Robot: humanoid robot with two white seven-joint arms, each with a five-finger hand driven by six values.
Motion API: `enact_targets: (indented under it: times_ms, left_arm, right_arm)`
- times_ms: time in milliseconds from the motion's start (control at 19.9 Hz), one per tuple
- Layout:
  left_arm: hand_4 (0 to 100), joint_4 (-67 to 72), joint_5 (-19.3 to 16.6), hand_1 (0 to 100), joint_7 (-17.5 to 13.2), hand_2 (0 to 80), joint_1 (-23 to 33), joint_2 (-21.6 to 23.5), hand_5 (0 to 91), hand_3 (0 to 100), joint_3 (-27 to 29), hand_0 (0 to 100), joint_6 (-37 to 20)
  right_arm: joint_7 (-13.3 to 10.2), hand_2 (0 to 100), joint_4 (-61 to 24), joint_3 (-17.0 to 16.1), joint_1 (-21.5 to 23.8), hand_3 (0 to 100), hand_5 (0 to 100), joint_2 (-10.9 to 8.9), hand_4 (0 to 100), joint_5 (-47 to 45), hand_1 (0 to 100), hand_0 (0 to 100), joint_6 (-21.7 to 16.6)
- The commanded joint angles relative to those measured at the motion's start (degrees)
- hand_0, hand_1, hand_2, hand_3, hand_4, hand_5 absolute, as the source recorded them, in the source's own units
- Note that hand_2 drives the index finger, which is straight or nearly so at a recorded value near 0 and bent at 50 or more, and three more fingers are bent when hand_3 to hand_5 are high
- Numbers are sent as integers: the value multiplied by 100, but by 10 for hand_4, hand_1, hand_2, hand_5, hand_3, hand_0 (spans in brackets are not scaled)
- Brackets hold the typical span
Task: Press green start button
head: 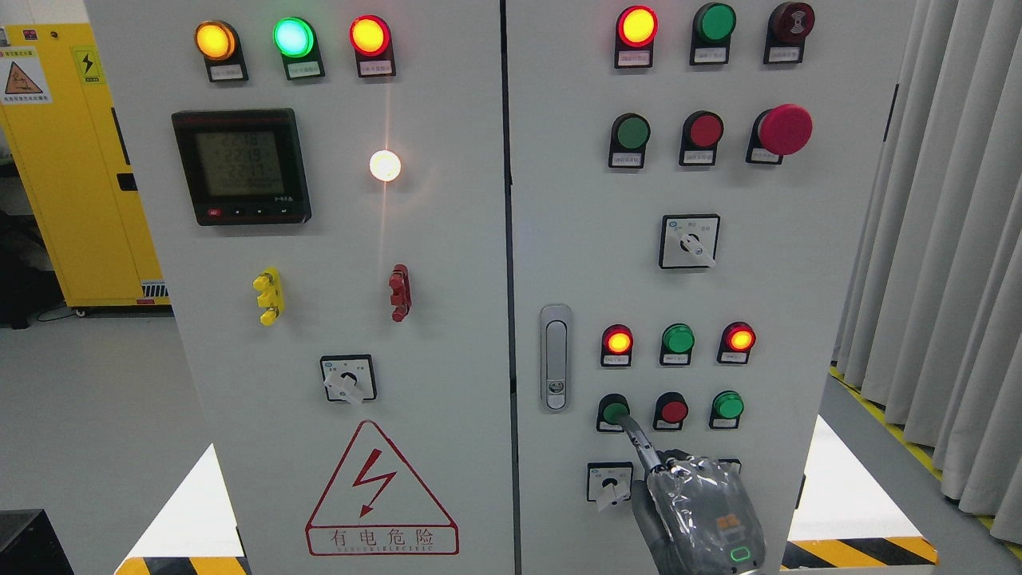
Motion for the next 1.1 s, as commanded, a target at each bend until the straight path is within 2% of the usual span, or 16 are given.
enact_targets:
  times_ms: [0, 201, 452, 653, 753, 803, 854, 904, 954, 1004, 1054]
  left_arm:
    - [0, 0, 2, 556, -3, 0, 0, 0, 0, 0, 1, 120, 1]
    - [0, 0, 2, 556, -3, 0, 0, 0, 0, 0, -7, 120, 1]
    - [0, 0, -7, 556, -3, 0, 0, 0, 0, 0, 1, 120, 1]
    - [0, 0, 2, 556, -3, 0, 0, 0, 0, 0, -7, 120, 1]
    - [0, 0, -7, 556, -3, 0, 0, 0, 0, 0, -7, 120, 1]
    - [0, 0, 2, 556, -3, 0, 0, -9, 0, 0, -7, 120, 1]
    - [0, 0, 2, 556, -3, 0, 0, 0, 0, 0, 1, 120, 1]
    - [0, 0, -7, 556, -3, 0, 0, 0, 0, 0, 1, 120, 1]
    - [0, 0, 2, 556, -3, 0, 0, 0, 0, 0, 1, 120, 1]
    - [0, 0, 2, 556, -3, 0, 0, 0, 0, 0, -7, 120, 1]
    - [0, 0, 2, 556, -3, 0, 0, 0, 0, 0, 1, 120, 1]
  right_arm:
    - [-136, 0, -280, -26, 139, 756, 919, -4, 788, -33, 910, 863, -50]
    - [-154, 0, -386, 9, 341, 757, 922, 5, 789, -348, 912, 873, -59]
    - [-145, 0, -439, 273, 535, 749, 914, 13, 776, -1411, 914, 897, -50]
    - [-128, 0, -448, 422, 692, 658, 829, -4, 727, -2773, 918, 914, -138]
    - [-128, 0, -482, 440, 807, 542, 741, 5, 634, -3187, 881, 883, -234]
    - [-102, 0, -518, 449, 860, 530, 729, 5, 627, -3406, 872, 877, -287]
    - [-75, 0, -562, 510, 938, 411, 614, 5, 506, -3635, 849, 880, -331]
    - [-49, 0, -640, 580, 1035, 347, 519, 5, 430, -3889, 837, 880, -340]
    - [47, 0, -702, 659, 1132, 313, 469, 5, 394, -4188, 831, 879, -340]
    - [178, 0, -781, 729, 1246, 227, 308, 5, 289, -4539, 821, 888, -332]
    - [345, 0, -869, 800, 1377, 142, 214, -4, 208, -4899, 813, 906, -323]
